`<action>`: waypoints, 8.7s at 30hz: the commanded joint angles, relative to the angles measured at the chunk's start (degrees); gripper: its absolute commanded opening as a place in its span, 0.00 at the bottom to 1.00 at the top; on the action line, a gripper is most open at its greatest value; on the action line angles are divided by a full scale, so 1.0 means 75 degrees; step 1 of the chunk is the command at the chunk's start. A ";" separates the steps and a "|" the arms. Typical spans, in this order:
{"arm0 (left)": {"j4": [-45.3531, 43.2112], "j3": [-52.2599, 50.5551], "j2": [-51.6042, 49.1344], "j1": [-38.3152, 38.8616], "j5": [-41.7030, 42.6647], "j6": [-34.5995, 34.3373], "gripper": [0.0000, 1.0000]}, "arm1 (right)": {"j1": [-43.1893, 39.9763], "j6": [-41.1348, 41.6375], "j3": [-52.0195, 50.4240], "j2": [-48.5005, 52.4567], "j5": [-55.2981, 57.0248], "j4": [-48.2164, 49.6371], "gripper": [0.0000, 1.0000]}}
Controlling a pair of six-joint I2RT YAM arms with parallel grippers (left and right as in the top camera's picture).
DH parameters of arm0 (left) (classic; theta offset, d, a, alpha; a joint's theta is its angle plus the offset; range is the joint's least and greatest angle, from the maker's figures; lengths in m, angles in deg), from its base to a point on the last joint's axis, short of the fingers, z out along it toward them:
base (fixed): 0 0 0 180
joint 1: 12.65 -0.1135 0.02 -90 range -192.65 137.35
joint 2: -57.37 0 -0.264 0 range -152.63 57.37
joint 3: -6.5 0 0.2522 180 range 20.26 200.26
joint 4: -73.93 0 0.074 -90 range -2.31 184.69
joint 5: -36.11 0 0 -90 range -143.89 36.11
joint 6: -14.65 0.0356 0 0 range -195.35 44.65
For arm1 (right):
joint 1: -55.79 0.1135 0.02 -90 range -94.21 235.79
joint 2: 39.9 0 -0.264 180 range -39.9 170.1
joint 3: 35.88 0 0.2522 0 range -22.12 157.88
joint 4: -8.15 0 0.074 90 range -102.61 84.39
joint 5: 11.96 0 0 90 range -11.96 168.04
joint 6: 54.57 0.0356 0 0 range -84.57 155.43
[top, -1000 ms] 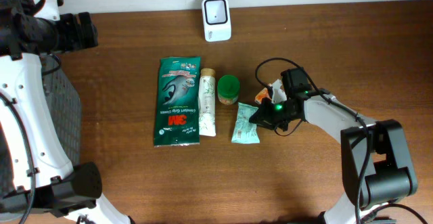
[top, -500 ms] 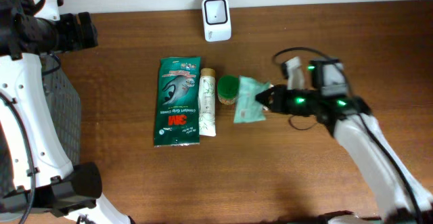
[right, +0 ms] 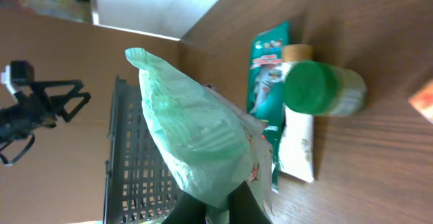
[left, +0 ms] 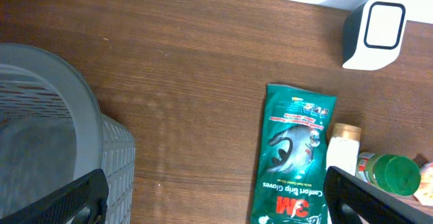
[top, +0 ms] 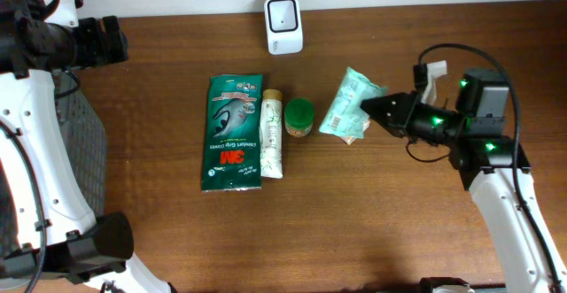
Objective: Scan the item barcode
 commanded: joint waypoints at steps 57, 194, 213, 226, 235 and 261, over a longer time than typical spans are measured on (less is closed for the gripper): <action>-0.0012 0.0041 -0.0003 0.0009 0.0082 0.0061 0.99 | 0.0982 -0.3174 0.3888 0.4392 0.7009 -0.6528 0.04; -0.0012 0.0041 -0.0003 0.0009 0.0082 0.0061 0.99 | 0.0131 -0.4334 0.6167 0.7079 0.6356 -0.5680 0.53; -0.0012 0.0041 -0.0003 0.0009 0.0082 0.0061 0.99 | -0.1125 -0.5330 0.4013 0.6557 0.3622 -0.4913 0.58; -0.0012 0.0041 -0.0003 0.0009 0.0082 0.0061 0.99 | -0.1119 -0.5321 0.2958 0.6758 0.3098 -0.3459 0.05; -0.0012 0.0041 -0.0003 0.0009 0.0082 0.0061 0.99 | -0.1113 -0.5700 0.3357 0.5447 0.2162 -0.4264 0.04; -0.0012 0.0041 -0.0003 0.0009 0.0082 0.0061 0.99 | 0.0122 -0.4736 0.3547 0.1070 0.2124 -0.5190 0.04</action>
